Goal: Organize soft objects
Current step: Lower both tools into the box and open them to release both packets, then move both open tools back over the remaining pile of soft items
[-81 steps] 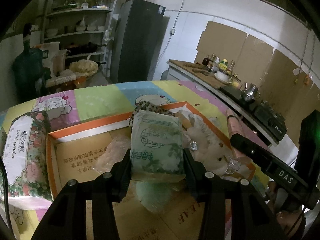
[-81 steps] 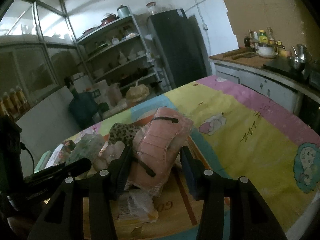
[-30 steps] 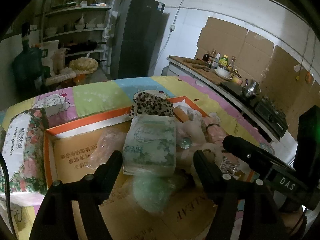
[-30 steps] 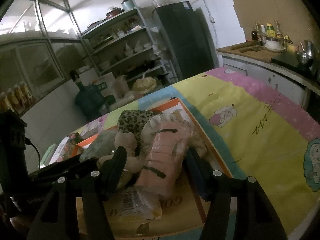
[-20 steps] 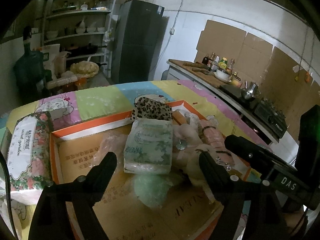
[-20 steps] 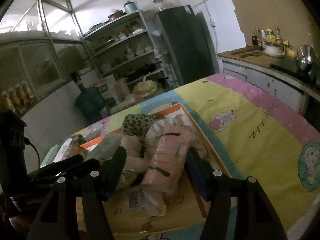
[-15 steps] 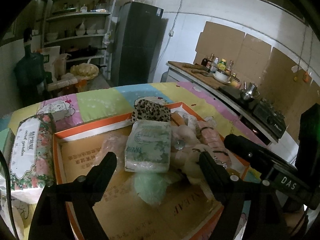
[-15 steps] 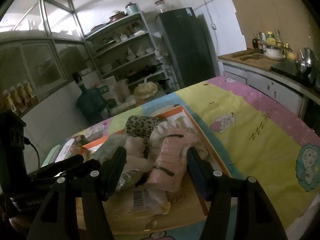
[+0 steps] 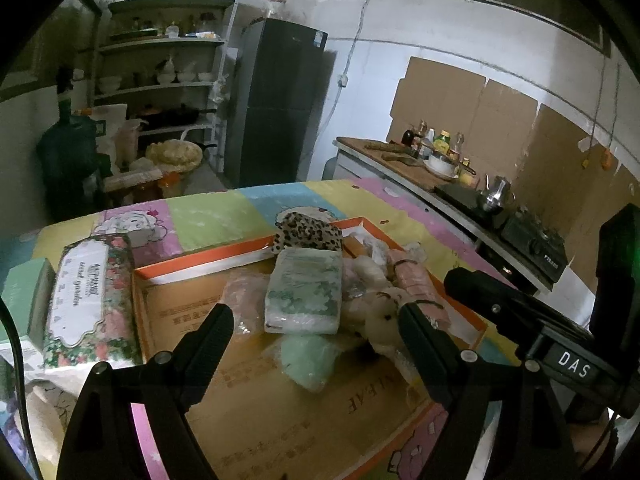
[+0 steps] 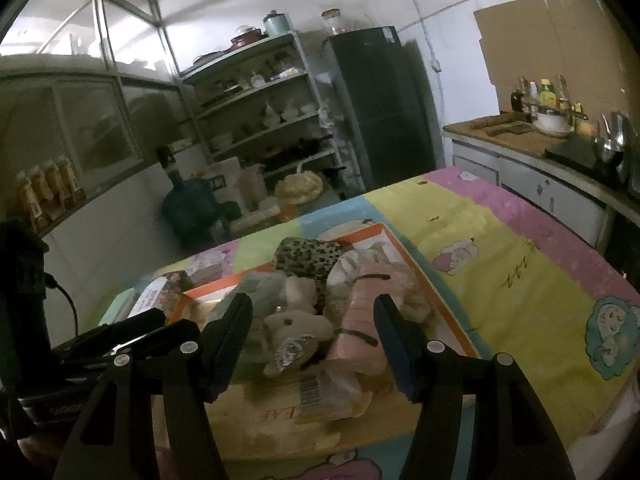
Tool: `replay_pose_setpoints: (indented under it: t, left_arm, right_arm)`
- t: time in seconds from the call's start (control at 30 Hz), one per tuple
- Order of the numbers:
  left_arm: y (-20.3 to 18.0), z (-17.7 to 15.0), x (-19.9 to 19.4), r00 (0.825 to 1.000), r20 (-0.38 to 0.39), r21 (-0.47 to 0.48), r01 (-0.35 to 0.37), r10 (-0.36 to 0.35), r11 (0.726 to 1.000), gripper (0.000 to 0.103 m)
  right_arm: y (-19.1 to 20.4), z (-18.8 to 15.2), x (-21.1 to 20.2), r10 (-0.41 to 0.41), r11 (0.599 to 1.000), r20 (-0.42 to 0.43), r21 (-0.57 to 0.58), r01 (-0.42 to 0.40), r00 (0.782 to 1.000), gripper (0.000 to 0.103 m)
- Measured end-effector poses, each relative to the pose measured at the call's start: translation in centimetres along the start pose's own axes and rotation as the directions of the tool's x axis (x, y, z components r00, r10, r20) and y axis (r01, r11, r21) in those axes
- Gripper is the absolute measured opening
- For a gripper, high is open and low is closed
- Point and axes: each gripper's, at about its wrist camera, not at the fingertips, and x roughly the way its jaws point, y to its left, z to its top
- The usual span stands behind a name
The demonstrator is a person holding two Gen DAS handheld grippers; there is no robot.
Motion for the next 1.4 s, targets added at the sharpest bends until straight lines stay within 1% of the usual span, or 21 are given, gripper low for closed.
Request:
replay_pose_setpoints:
  t: [0.63, 1.1, 1.4]
  left_arm:
    - [3.1, -1.2, -4.0, 0.997, 0.049, -0.057, -0.06, 0.063, 0.997, 0.084]
    - [6.9, -2.7, -7.4, 0.989, 0.084, -0.128, -0.112, 0.123, 0.985, 0.084]
    - [8.6, -3.9, -9.7, 0.983, 0.1, -0.161, -0.139, 0.156, 0.977, 0.084]
  right_arm:
    - [4.6, -0.6, -0.7, 0.038, 0.998, 0.011, -0.056, -0.037, 0.999, 0.065]
    - [9.1, -1.7, -0.2, 0.092, 0.989, -0.015, -0.118, -0.093, 0.996, 0.065]
    - [11.4, -2.4, 0.0, 0.119, 0.982, -0.029, -0.145, -0.122, 0.993, 0.065]
